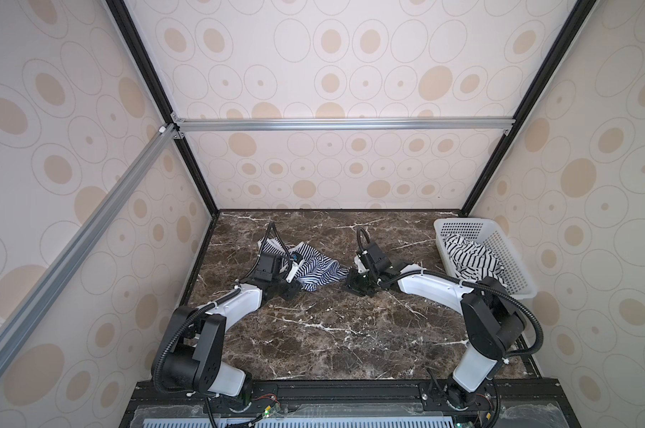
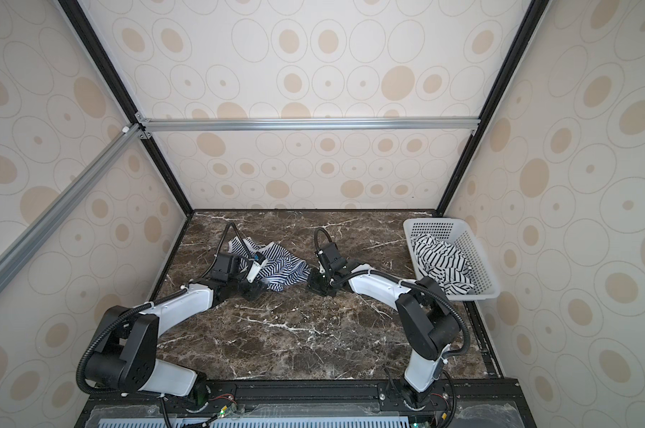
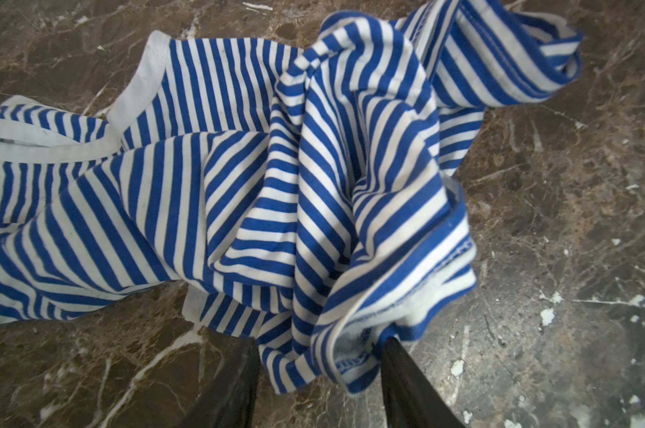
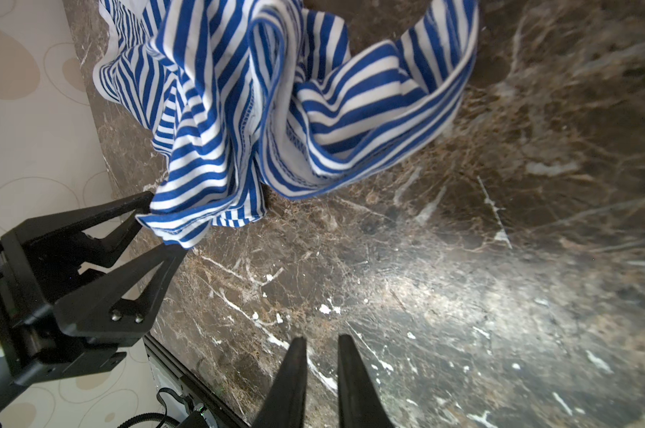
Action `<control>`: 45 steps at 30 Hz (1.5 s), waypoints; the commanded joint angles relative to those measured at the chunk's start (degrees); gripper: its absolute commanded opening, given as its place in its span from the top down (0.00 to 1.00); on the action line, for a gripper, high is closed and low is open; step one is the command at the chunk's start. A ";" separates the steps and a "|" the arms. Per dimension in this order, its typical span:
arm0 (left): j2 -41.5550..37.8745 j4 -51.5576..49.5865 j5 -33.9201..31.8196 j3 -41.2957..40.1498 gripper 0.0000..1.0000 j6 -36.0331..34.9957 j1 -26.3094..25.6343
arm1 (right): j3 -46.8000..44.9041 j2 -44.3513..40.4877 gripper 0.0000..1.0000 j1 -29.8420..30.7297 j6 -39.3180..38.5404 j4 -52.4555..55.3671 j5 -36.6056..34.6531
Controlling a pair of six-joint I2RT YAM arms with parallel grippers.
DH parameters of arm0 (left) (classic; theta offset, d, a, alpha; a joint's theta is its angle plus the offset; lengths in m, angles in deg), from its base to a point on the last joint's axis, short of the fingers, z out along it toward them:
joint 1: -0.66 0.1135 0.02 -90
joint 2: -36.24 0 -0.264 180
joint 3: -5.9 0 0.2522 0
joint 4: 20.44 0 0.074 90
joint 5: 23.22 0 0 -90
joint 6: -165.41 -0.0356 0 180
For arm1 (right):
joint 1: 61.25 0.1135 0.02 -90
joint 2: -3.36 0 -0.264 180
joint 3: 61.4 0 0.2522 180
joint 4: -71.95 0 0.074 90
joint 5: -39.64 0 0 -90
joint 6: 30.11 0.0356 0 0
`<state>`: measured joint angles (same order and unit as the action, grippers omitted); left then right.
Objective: Fold and stack tank tops
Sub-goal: Smooth out the tank top at the center of the table.
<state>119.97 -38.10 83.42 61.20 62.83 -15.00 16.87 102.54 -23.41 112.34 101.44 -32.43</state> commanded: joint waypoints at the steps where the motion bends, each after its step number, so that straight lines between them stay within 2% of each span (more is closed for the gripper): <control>1: 0.80 -0.22 0.63 2.81 0.50 -0.87 -0.24 | -1.43 -1.69 0.82 -0.38 0.46 0.19 -0.88; 4: 1.56 -0.48 1.23 3.46 0.63 -1.13 -0.28 | -1.91 -1.88 0.82 -0.82 0.46 0.05 -1.12; 7: 2.36 -2.06 1.39 4.78 0.89 -1.72 -0.25 | -2.15 -2.06 0.81 -1.60 0.46 0.19 -1.36; 9: 1.94 -2.94 0.66 5.03 1.00 -2.17 -0.25 | -2.41 -2.30 0.80 -2.26 0.06 0.51 -1.84; 18: -8.74 -5.37 -5.86 2.56 1.00 -5.09 -0.29 | -1.67 -2.10 0.69 -5.32 -2.35 3.65 -5.45; 29: -20.82 -8.95 -15.52 -0.64 1.00 -6.94 0.93 | 2.88 5.13 0.68 -6.88 -1.24 0.32 -1.50; 36: -27.54 -11.89 -15.97 -3.39 1.00 -7.33 3.59 | 4.02 7.82 0.68 -6.82 -1.14 -0.35 -1.19; 45: -30.54 -12.80 -17.60 -7.38 1.00 -8.34 6.11 | 6.73 10.44 0.67 -7.17 -3.02 2.03 -3.12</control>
<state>90.37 -49.45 67.03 54.34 56.43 -9.73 21.66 111.17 -30.46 110.24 101.44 -34.05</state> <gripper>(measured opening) 0.047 0.327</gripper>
